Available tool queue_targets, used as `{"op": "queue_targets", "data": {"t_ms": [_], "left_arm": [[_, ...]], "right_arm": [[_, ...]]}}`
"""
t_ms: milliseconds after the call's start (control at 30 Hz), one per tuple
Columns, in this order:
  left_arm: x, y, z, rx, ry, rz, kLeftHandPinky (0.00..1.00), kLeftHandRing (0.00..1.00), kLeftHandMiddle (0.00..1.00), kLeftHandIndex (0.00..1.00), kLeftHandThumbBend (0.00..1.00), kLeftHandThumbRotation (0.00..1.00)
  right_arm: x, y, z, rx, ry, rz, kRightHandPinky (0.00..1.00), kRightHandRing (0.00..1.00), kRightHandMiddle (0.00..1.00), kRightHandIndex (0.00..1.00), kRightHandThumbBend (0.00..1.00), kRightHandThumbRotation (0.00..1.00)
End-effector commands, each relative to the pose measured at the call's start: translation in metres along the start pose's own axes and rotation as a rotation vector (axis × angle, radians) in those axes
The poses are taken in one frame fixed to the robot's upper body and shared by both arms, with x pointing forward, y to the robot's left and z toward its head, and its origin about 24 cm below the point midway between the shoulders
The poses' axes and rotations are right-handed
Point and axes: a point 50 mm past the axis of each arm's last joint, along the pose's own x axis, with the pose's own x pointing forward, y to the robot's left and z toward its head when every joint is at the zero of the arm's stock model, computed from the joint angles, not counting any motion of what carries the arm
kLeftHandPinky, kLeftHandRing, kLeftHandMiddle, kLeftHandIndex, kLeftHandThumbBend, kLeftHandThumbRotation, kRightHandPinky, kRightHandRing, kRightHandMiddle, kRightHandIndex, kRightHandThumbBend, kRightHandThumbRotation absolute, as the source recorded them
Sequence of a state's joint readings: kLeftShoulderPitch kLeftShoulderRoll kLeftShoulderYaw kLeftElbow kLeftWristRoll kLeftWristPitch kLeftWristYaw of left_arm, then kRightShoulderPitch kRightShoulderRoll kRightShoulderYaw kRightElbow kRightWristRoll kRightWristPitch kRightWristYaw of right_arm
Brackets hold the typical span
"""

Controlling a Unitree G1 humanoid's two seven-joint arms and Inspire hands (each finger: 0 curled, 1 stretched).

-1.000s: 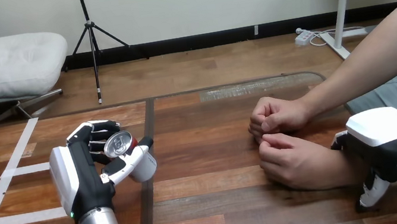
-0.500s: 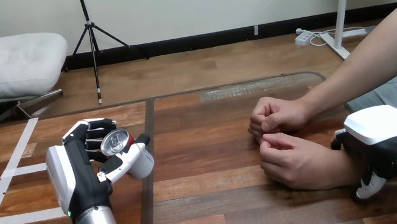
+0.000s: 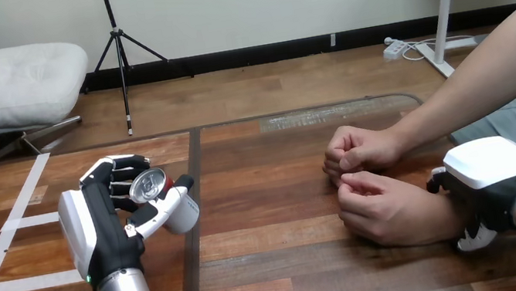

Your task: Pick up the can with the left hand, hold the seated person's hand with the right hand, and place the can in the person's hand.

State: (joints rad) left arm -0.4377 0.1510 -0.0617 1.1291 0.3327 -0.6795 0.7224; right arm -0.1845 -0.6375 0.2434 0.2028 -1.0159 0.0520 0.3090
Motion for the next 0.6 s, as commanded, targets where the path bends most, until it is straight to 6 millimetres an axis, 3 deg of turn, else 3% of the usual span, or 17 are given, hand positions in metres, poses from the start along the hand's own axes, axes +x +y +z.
{"op": "queue_targets", "data": {"t_ms": [0,567], "left_arm": [[0.0176,0.0038,0.0230,-0.035,-0.121,0.028,0.36,0.42,0.48,0.49,0.71,0.00],[0.0172,0.0040,0.0229,-0.037,-0.123,0.024,0.37,0.42,0.49,0.49,0.71,0.00]], "right_arm": [[0.0080,0.0023,-0.0026,0.000,-0.002,-0.008,0.79,0.81,0.82,0.80,0.74,0.04],[0.0171,0.0110,-0.0037,-0.011,-0.006,-0.035,0.73,0.74,0.76,0.75,0.67,0.00]]}}
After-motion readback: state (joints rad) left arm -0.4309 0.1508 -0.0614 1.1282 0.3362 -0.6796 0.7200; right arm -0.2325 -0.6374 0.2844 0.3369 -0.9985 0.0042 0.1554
